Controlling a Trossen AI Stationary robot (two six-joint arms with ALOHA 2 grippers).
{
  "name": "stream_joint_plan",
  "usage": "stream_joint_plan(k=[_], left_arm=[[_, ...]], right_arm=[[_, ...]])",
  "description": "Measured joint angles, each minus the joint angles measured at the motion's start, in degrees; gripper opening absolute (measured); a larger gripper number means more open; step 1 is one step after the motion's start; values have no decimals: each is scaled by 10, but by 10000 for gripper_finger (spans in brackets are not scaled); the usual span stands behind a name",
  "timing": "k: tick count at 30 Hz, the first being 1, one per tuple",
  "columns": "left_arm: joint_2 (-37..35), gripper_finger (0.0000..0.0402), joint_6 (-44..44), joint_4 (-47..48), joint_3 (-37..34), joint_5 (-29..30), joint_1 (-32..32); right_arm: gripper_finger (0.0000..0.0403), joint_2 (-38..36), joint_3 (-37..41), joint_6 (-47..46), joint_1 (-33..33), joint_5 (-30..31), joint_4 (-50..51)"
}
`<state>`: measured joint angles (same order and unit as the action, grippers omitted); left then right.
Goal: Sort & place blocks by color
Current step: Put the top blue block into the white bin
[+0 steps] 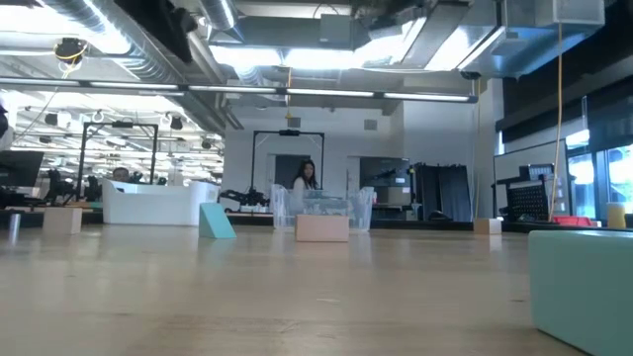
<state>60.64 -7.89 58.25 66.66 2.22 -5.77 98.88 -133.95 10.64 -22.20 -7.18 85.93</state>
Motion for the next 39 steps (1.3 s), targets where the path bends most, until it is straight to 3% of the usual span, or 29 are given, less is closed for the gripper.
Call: stream_joint_plan(k=[6,13,18,27,39], left_arm=[[69,169,-130,-14,0,-37,36],[157,169,-238,-32,0,-28,50],[225,169,-259,-74,0,-23,49],[330,169,-269,-82,0,2,35],[378,169,-317,-79,0,60,33]], right_arm=[[245,-34,0,2,4,0,2],[245,-63,0,18,5,-12,8],[245,-68,0,33,6,-49,37],[245,-69,0,64,7,-51,41],[246,-69,0,80,7,-54,41]])
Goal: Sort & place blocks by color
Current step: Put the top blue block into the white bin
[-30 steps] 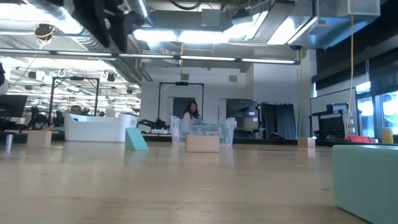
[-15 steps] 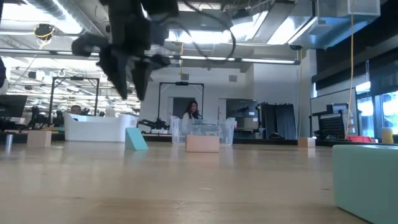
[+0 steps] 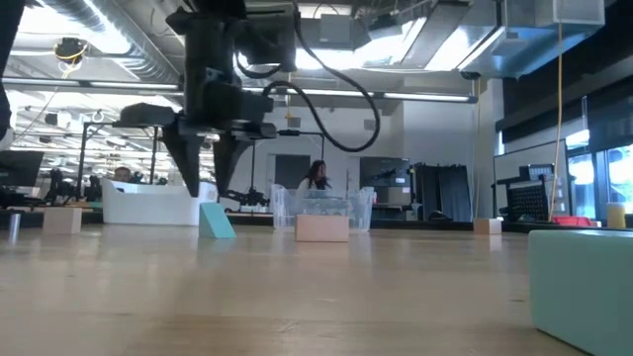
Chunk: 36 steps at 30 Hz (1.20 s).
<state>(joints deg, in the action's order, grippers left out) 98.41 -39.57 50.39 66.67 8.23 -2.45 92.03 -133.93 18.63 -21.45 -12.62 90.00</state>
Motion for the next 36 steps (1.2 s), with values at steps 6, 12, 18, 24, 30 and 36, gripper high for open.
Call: stream_joint_plan(k=[6,12,18,24,30,36], left_arm=[[-1,169,0,-17,0,-1,-10],[3,169,-11,-19,0,-32,-18],[3,169,-12,-28,0,-30,-18],[3,169,-12,-31,0,-34,-18],[5,169,-11,-36,0,-34,-18],[44,169,3,-43,0,-17,-18]], right_arm=[[245,0,0,1,0,-1,0],[246,0,0,1,0,-1,0],[245,0,0,1,0,0,0],[245,0,0,1,0,-1,0],[245,0,0,1,0,0,0],[245,1,0,1,0,0,0]])
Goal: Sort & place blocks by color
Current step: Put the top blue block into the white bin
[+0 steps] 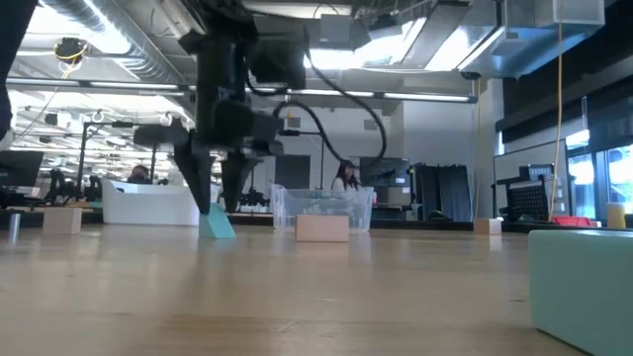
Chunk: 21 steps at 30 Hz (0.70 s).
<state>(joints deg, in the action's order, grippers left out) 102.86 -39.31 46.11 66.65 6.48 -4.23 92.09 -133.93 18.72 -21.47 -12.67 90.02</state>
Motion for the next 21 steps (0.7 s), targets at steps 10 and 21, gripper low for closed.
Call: stream_joint_plan(k=[10,21], left_arm=[[51,169,1,-9,1,29,0],[65,154,62,-11,2,33,2]], right_arm=[[245,0,0,0,0,0,0],[245,0,0,0,0,0,0]])
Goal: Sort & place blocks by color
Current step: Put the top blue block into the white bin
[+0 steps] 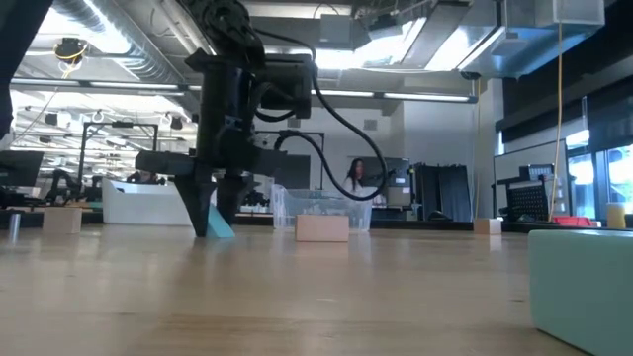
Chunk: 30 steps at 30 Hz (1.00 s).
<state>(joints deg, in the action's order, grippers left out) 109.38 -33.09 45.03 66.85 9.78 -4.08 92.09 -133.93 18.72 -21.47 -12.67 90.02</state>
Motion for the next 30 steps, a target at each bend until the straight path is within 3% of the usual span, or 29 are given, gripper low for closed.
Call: stream_joint_plan(k=[3,11,19,24,30], left_arm=[[1,123,32,5,0,3,3],[-2,123,140,83,62,7,3],[-26,123,195,180,175,77,-13],[-46,123,231,228,227,134,-52],[-85,123,288,262,259,124,-137]], right_arm=[[245,0,0,0,0,0,0],[245,0,0,0,0,0,0],[245,0,0,6,0,0,0],[245,0,0,13,0,0,0],[245,0,0,15,0,0,0]])
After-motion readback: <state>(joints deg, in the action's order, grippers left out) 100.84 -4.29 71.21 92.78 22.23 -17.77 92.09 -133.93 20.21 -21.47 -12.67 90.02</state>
